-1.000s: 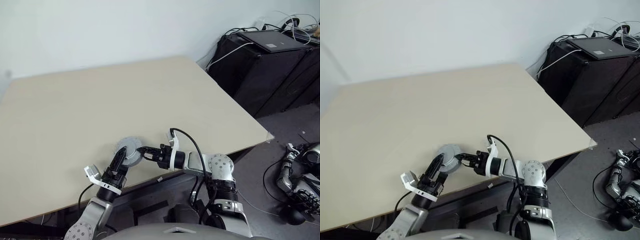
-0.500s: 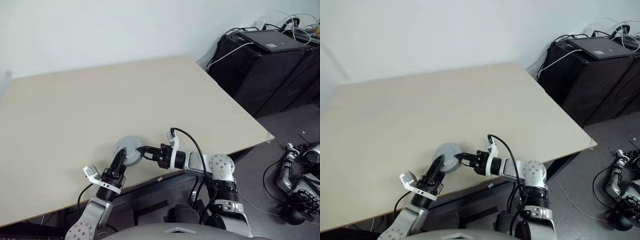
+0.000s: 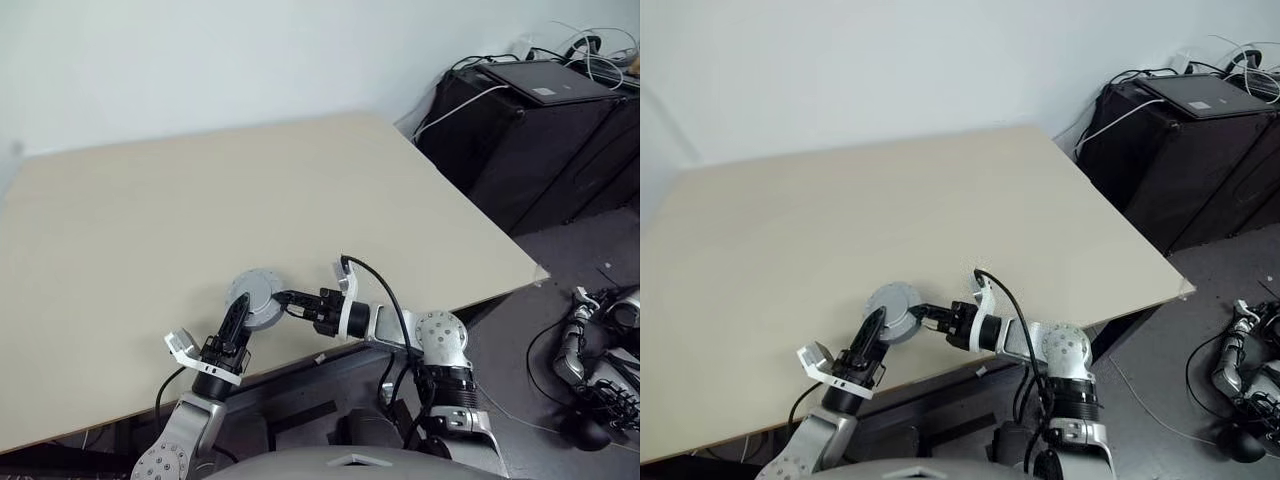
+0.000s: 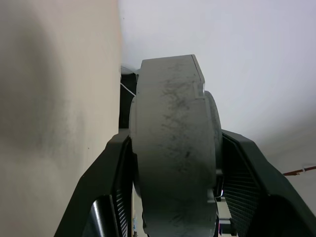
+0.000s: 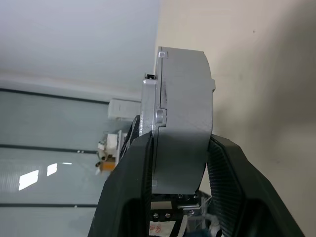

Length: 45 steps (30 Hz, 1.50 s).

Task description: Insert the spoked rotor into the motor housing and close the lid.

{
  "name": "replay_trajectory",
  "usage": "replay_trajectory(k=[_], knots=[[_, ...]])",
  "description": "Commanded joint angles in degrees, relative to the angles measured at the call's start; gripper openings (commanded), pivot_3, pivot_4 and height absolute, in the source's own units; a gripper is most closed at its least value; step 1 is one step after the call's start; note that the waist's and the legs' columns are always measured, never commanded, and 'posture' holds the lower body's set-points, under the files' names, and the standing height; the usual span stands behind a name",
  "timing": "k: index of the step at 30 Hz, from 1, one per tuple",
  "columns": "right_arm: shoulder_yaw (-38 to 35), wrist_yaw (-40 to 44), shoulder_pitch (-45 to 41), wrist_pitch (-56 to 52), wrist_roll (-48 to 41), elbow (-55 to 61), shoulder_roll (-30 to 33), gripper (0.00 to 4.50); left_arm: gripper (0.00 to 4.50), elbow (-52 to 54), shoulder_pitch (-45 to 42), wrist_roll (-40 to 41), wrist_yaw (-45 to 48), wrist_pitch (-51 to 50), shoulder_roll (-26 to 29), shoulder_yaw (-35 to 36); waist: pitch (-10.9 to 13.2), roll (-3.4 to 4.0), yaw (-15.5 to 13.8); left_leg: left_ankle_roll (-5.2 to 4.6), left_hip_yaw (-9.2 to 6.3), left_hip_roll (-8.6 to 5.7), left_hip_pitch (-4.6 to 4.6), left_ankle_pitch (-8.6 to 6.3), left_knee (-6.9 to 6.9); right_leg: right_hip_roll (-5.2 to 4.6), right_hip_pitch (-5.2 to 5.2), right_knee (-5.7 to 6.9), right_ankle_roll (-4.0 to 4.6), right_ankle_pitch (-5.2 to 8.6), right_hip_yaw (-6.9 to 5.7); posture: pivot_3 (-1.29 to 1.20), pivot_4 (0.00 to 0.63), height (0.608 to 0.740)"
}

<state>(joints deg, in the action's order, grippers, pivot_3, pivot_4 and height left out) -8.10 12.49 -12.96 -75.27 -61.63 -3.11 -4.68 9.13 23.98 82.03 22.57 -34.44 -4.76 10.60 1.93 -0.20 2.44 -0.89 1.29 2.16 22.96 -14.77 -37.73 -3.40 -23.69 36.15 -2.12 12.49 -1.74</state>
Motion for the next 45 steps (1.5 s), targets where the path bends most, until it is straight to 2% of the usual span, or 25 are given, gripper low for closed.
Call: replay_trajectory(k=[1, 2, 6, 9, 10, 13, 21, 27, 34, 45], knots=[[2.7, 1.8, 1.1, 2.2, 0.4, 4.2, -2.2, 1.30, 2.16, 4.0, -1.8, 0.3, 0.0, 1.5, -3.5, -0.9, 0.0, 0.00, 0.0, 0.00, 0.00, 0.00, 0.00, 0.00, 0.00, 0.00, 0.00, 0.00, -0.01, 0.00, 0.00, 0.00, 0.000, 0.740], [2.9, 2.2, 1.2, 2.4, 0.4, 4.5, -1.8, 2.07, 2.16, 4.2, -2.0, 0.3, -0.1, 1.9, -3.5, -0.8, 0.0, -0.01, 0.0, 0.00, 0.01, 0.00, 0.00, 0.00, -0.02, 0.00, -0.01, 0.00, -0.02, -0.01, 0.00, 0.00, 0.000, 0.740], [3.4, 2.6, 2.1, 2.7, 0.1, 6.4, -0.4, 3.22, 2.13, 4.7, -2.9, 0.4, -0.7, 3.5, -3.2, -0.1, 0.0, -0.01, -0.2, 0.00, -0.01, 0.00, -0.01, 0.00, -0.02, 0.00, 0.00, 0.00, -0.02, -0.01, -0.01, 0.00, 0.000, 0.740], [3.8, 2.6, 2.9, 3.2, 0.5, 8.0, 0.6, 4.30, 2.12, 4.6, -3.7, 0.7, -0.8, 4.4, -2.3, 0.8, 0.0, -0.01, -0.3, 0.01, 0.00, 0.00, -0.01, -0.01, -0.02, 0.00, -0.01, -0.02, -0.02, -0.01, 0.00, 0.00, 0.000, 0.740], [3.9, 2.9, 3.2, 3.3, 0.6, 8.6, 1.0, 4.49, 2.12, 4.4, -4.0, 0.8, -0.7, 4.7, -1.9, 1.2, 0.0, -0.01, -0.3, 0.01, 0.00, 0.00, -0.01, 0.00, -0.02, 0.00, 0.00, -0.02, -0.02, -0.01, -0.01, 0.00, 0.000, 0.740], [4.7, 4.0, 4.5, 6.0, 2.4, 11.0, 2.5, 4.50, 2.12, 3.9, -5.1, 0.9, -0.6, 5.3, -0.8, 2.6, 0.0, -0.03, -0.4, 0.01, 0.00, 0.00, -0.01, -0.01, -0.03, 0.00, 0.02, -0.03, -0.02, -0.01, -0.01, 0.00, 0.000, 0.740], [13.1, 15.7, 10.6, 24.7, 15.9, 19.4, 12.2, 4.50, 2.12, 1.1, -8.8, -1.0, -0.7, 7.4, 2.7, 8.2, 0.0, -0.05, -0.4, 0.00, 0.06, -0.03, -0.01, -0.01, -0.06, 0.01, 0.11, -0.10, -0.04, -0.03, -0.06, 0.00, 0.000, 0.740], [16.8, 20.0, 14.8, 39.0, 26.5, 21.3, 17.0, 4.50, 2.12, -2.2, -11.9, -3.5, -0.8, 8.6, 5.3, 12.3, -0.1, -0.14, -0.4, 0.00, 0.10, -0.03, -0.03, -0.01, -0.11, 0.03, 0.17, -0.09, -0.04, -0.03, -0.08, 0.00, 0.000, 0.740], [21.2, 21.6, 17.9, 57.2, 40.6, 19.7, 19.9, 4.50, 2.12, -8.1, -18.5, -8.8, -2.7, 10.8, 8.7, 16.1, -0.1, -0.32, -0.9, 0.02, 0.08, -0.04, -0.11, -0.01, -0.21, 0.03, 0.19, -0.08, -0.06, -0.06, -0.11, 0.00, 0.000, 0.740], [22.3, 22.2, 19.7, 73.4, 48.9, 14.2, 19.7, 4.50, 2.12, -21.5, -31.4, -19.1, -5.1, 12.8, 12.6, 18.1, -0.3, -0.76, -1.5, 0.03, 0.10, -0.06, -0.16, 0.00, -0.21, 0.04, 0.41, -0.08, -0.06, -0.10, -0.08, 0.00, 0.000, 0.740]])
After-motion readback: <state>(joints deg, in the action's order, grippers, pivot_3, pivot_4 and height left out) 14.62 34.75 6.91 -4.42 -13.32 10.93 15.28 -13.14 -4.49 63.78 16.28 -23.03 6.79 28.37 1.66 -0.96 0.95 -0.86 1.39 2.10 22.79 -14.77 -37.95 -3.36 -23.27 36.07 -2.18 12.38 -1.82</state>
